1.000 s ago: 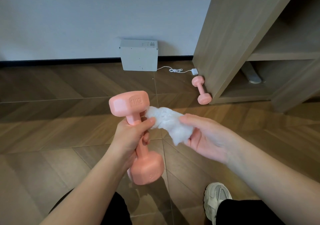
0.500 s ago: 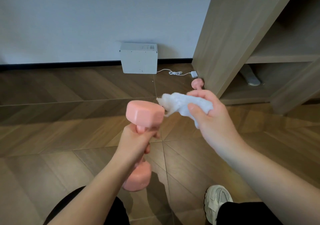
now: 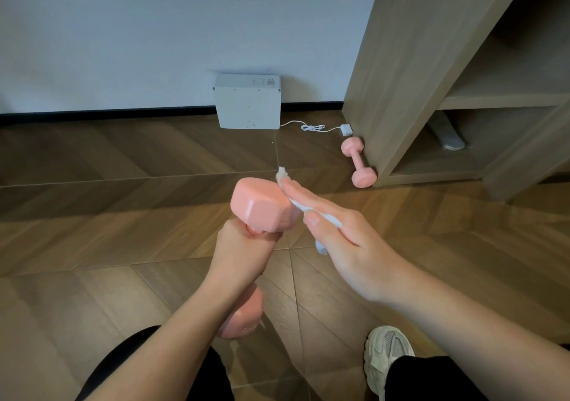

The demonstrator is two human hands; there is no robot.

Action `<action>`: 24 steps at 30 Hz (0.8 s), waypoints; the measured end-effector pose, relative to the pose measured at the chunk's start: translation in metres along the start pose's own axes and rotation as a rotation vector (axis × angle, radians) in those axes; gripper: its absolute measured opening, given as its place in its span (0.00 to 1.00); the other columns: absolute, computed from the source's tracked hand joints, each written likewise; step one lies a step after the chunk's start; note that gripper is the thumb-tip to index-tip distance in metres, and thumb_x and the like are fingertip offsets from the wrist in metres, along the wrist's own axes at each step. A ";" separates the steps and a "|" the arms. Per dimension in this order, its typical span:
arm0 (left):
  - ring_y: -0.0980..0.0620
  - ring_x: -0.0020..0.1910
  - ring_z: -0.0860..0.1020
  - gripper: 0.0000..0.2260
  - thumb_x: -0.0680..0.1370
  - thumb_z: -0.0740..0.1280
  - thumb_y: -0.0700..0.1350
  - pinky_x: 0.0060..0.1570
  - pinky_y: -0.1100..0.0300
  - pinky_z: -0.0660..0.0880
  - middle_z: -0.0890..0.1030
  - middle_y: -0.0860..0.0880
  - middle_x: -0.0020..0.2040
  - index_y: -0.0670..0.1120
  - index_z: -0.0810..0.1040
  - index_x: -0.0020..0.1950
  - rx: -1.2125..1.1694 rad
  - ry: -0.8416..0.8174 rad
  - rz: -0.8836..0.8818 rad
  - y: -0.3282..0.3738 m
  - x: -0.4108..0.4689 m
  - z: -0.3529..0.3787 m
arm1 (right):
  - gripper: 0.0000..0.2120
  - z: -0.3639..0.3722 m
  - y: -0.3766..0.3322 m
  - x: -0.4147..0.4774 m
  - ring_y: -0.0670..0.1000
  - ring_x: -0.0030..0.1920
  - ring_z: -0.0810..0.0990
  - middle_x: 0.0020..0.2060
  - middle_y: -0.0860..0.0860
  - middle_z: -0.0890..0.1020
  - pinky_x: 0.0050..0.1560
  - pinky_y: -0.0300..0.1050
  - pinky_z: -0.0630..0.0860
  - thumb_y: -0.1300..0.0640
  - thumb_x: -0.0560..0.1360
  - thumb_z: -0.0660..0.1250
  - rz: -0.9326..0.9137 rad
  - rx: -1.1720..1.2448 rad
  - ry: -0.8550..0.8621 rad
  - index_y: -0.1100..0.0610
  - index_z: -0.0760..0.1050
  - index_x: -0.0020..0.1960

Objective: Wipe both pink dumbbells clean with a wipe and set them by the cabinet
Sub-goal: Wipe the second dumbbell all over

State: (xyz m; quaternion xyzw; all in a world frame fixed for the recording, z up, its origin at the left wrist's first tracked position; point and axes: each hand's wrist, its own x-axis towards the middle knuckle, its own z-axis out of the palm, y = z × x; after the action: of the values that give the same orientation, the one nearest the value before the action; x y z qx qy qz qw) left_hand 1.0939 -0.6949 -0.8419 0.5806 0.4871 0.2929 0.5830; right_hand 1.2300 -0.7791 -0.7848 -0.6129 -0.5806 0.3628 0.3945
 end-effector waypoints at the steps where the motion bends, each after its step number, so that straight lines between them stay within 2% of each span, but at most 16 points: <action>1: 0.51 0.26 0.67 0.13 0.65 0.68 0.54 0.30 0.57 0.64 0.70 0.54 0.22 0.45 0.73 0.31 0.023 -0.020 0.004 0.000 0.000 -0.001 | 0.23 0.000 0.002 0.001 0.29 0.48 0.73 0.74 0.41 0.64 0.52 0.27 0.67 0.53 0.81 0.51 0.007 0.011 0.003 0.54 0.62 0.75; 3: 0.53 0.25 0.67 0.13 0.66 0.67 0.54 0.29 0.57 0.65 0.70 0.54 0.21 0.45 0.74 0.31 0.130 -0.081 0.034 -0.003 -0.001 0.001 | 0.21 -0.003 0.003 0.006 0.31 0.61 0.71 0.71 0.41 0.69 0.64 0.31 0.66 0.55 0.82 0.51 0.041 0.063 0.027 0.56 0.65 0.74; 4: 0.53 0.25 0.68 0.13 0.66 0.67 0.54 0.29 0.58 0.65 0.70 0.54 0.20 0.46 0.73 0.31 0.166 -0.084 0.037 -0.004 -0.001 0.003 | 0.21 -0.005 0.002 0.008 0.32 0.64 0.70 0.68 0.38 0.72 0.65 0.32 0.65 0.54 0.82 0.52 0.058 0.099 0.049 0.56 0.67 0.73; 5: 0.52 0.26 0.67 0.13 0.66 0.67 0.55 0.29 0.58 0.65 0.70 0.54 0.20 0.47 0.72 0.30 0.188 -0.064 0.026 -0.004 0.001 0.004 | 0.22 -0.006 0.001 0.009 0.34 0.63 0.72 0.65 0.35 0.74 0.62 0.32 0.67 0.52 0.81 0.52 0.071 0.132 0.079 0.55 0.69 0.71; 6: 0.52 0.27 0.67 0.13 0.65 0.67 0.55 0.29 0.59 0.64 0.68 0.54 0.19 0.49 0.71 0.28 0.195 -0.038 0.015 -0.005 0.002 0.005 | 0.22 -0.007 -0.001 0.010 0.42 0.60 0.76 0.62 0.34 0.76 0.55 0.36 0.70 0.50 0.79 0.52 0.081 0.159 0.111 0.55 0.71 0.69; 8: 0.53 0.25 0.65 0.14 0.65 0.67 0.57 0.26 0.60 0.63 0.68 0.55 0.20 0.50 0.71 0.24 0.164 -0.033 0.020 -0.004 0.005 0.006 | 0.20 -0.008 -0.004 0.009 0.60 0.54 0.77 0.62 0.40 0.78 0.47 0.51 0.75 0.50 0.78 0.52 0.082 0.203 0.156 0.55 0.74 0.64; 9: 0.54 0.24 0.64 0.14 0.64 0.67 0.58 0.26 0.60 0.63 0.68 0.55 0.20 0.51 0.72 0.24 0.137 -0.041 0.027 -0.004 0.005 0.006 | 0.20 -0.007 -0.005 0.009 0.58 0.57 0.78 0.64 0.44 0.77 0.52 0.59 0.75 0.51 0.78 0.52 0.082 0.222 0.157 0.55 0.75 0.63; 11: 0.53 0.25 0.64 0.13 0.62 0.67 0.59 0.26 0.59 0.63 0.68 0.55 0.20 0.53 0.74 0.24 0.102 -0.048 0.033 -0.002 0.004 0.005 | 0.21 -0.008 -0.005 0.010 0.40 0.66 0.71 0.69 0.48 0.73 0.63 0.66 0.68 0.52 0.79 0.51 0.108 0.226 0.141 0.56 0.77 0.63; 12: 0.52 0.25 0.64 0.13 0.63 0.67 0.59 0.27 0.58 0.63 0.68 0.55 0.20 0.53 0.74 0.24 0.109 -0.048 0.030 -0.002 0.004 0.006 | 0.20 -0.009 -0.005 0.011 0.34 0.66 0.69 0.71 0.49 0.70 0.64 0.67 0.65 0.52 0.81 0.51 0.121 0.222 0.137 0.56 0.77 0.64; 13: 0.52 0.25 0.64 0.12 0.64 0.68 0.57 0.28 0.58 0.63 0.68 0.55 0.20 0.53 0.74 0.24 0.120 -0.052 0.028 -0.003 0.005 0.006 | 0.20 -0.010 -0.004 0.011 0.35 0.66 0.70 0.71 0.48 0.70 0.64 0.67 0.64 0.52 0.81 0.51 0.125 0.228 0.134 0.56 0.77 0.64; 16: 0.56 0.24 0.64 0.11 0.65 0.68 0.56 0.27 0.60 0.63 0.69 0.56 0.20 0.54 0.75 0.24 0.097 -0.065 0.026 -0.004 0.004 0.007 | 0.18 -0.010 -0.004 0.011 0.53 0.65 0.75 0.70 0.43 0.70 0.63 0.66 0.69 0.52 0.82 0.50 0.120 0.218 0.099 0.48 0.75 0.65; 17: 0.57 0.23 0.64 0.12 0.65 0.68 0.56 0.26 0.60 0.63 0.69 0.56 0.20 0.53 0.75 0.24 0.086 -0.071 0.026 -0.004 0.004 0.007 | 0.18 -0.009 -0.003 0.010 0.51 0.67 0.73 0.72 0.41 0.68 0.65 0.59 0.70 0.51 0.82 0.50 0.116 0.168 0.076 0.46 0.73 0.67; 19: 0.57 0.23 0.65 0.13 0.66 0.69 0.55 0.26 0.59 0.64 0.70 0.56 0.20 0.49 0.74 0.27 0.101 -0.083 0.036 -0.005 0.005 0.006 | 0.17 -0.007 -0.001 0.011 0.38 0.72 0.62 0.74 0.39 0.64 0.74 0.47 0.60 0.51 0.84 0.50 0.117 0.092 0.024 0.44 0.66 0.71; 20: 0.56 0.23 0.65 0.12 0.66 0.69 0.54 0.27 0.59 0.64 0.70 0.56 0.21 0.48 0.74 0.29 0.128 -0.089 0.043 -0.005 0.006 0.005 | 0.17 -0.007 -0.001 0.012 0.33 0.72 0.57 0.74 0.39 0.62 0.76 0.46 0.55 0.52 0.84 0.49 0.129 0.075 0.001 0.43 0.63 0.72; 22: 0.54 0.25 0.67 0.14 0.67 0.68 0.54 0.27 0.57 0.65 0.71 0.54 0.22 0.43 0.76 0.33 0.187 -0.098 0.061 -0.005 0.009 0.004 | 0.19 -0.007 -0.002 0.013 0.32 0.73 0.54 0.75 0.40 0.61 0.77 0.45 0.52 0.53 0.84 0.49 0.128 0.053 -0.026 0.46 0.61 0.74; 24: 0.52 0.25 0.69 0.16 0.67 0.67 0.54 0.29 0.56 0.67 0.72 0.53 0.23 0.41 0.77 0.35 0.233 -0.099 0.066 -0.004 0.012 0.001 | 0.21 -0.005 -0.001 0.009 0.36 0.75 0.53 0.76 0.42 0.60 0.77 0.43 0.51 0.54 0.84 0.49 0.030 -0.017 -0.025 0.52 0.59 0.76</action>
State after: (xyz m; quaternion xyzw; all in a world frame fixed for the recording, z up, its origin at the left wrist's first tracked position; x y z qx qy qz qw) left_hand 1.0983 -0.6851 -0.8483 0.6741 0.4689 0.2243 0.5249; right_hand 1.2344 -0.7705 -0.7817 -0.6200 -0.5794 0.3715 0.3766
